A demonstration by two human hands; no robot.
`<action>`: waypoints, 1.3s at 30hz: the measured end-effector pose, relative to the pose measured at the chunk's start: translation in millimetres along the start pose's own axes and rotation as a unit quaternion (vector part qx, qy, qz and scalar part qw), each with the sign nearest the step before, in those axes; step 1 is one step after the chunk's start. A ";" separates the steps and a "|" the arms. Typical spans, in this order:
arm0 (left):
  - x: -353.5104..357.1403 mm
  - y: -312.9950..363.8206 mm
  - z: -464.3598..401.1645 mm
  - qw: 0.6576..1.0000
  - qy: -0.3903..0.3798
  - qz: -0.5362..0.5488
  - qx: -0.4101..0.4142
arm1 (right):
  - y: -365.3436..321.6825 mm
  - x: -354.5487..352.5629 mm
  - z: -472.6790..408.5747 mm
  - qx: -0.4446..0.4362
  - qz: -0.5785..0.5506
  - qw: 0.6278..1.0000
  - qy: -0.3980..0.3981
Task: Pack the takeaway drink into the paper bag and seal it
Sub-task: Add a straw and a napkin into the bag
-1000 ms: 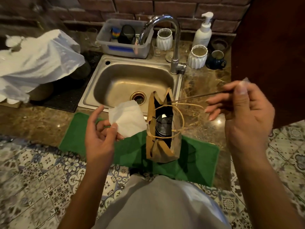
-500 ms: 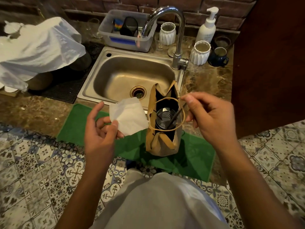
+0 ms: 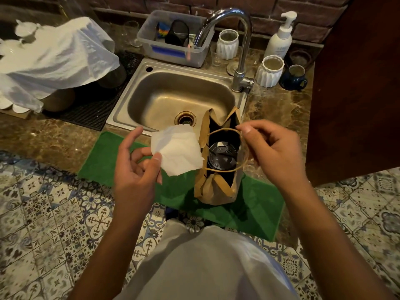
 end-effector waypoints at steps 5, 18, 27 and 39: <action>11.8 26.0 -7.4 0.999 -0.037 0.000 0.035 | -20.6 -12.9 -7.2 -0.025 0.041 0.995 0.089; 55.3 41.0 -14.9 0.987 -0.143 -0.006 0.074 | -38.7 -3.0 -15.7 0.011 -0.033 0.988 -0.151; 61.4 4.1 2.4 0.963 -0.167 -0.211 -0.003 | -18.6 -29.2 -14.4 0.053 -0.179 0.979 0.076; 68.4 -23.1 -6.1 0.961 -0.177 -0.194 -0.087 | -9.2 -33.5 -2.3 0.074 -0.215 0.962 0.150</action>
Point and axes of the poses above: each hand's wrist, its own z-axis away from the middle knuckle, its own x-axis out of the palm, y = z × x, the point moved 2 cm from there along -z, towards the middle knuckle, and after that the axes turned 12 degrees about -y, right-handed, at the moved point
